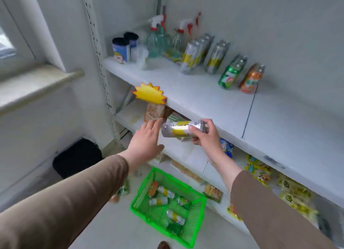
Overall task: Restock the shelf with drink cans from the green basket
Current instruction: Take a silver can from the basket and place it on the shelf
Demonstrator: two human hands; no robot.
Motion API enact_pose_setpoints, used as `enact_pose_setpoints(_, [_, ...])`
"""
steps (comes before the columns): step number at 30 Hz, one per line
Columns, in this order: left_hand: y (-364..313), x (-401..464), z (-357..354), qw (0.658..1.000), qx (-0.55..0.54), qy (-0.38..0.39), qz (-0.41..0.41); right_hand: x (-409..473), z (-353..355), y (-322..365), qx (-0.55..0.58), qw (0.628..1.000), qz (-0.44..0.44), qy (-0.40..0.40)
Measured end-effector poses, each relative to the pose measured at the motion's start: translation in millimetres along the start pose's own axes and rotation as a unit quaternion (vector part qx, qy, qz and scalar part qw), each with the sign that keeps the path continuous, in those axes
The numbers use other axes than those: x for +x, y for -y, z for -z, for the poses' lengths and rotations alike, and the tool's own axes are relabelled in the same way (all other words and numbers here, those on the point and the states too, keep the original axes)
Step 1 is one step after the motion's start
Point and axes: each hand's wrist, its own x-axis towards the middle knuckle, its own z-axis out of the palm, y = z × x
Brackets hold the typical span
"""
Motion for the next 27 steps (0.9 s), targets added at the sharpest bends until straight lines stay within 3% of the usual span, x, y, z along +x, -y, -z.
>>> enact_pose_setpoints(4, [-10.1,31.2,46.1,0.998,-0.009,-0.054,-0.021,16.7,4.8,43.6,0.170,0.979,-0.112,-0.019])
enact_pose_setpoints(8, [-15.4,69.4,62.6,0.997,0.006,-0.067,-0.034,44.9,7.5,67.6,0.330,0.923,-0.191,0.053])
enact_pose_setpoints(11, [-20.2,103.0,65.4,0.997,0.005,-0.060,-0.038,71.1,8.6,75.0,0.366,0.903,-0.197,0.109])
enact_pose_setpoints(16, [-30.0,150.6,62.1,0.998,0.018,-0.052,-0.032,124.3,4.1,69.1,0.267,0.945,-0.126,0.140])
enact_pose_setpoints(20, [-29.6,174.6,59.7,0.999,0.023,-0.036,-0.016,160.7,-4.7,60.1,0.089,0.993,-0.043,0.068])
enact_pose_setpoints(27, [-16.9,203.5,48.4,0.999,0.037,-0.020,-0.009,208.1,-41.1,55.5,-0.064,0.997,0.028,-0.029])
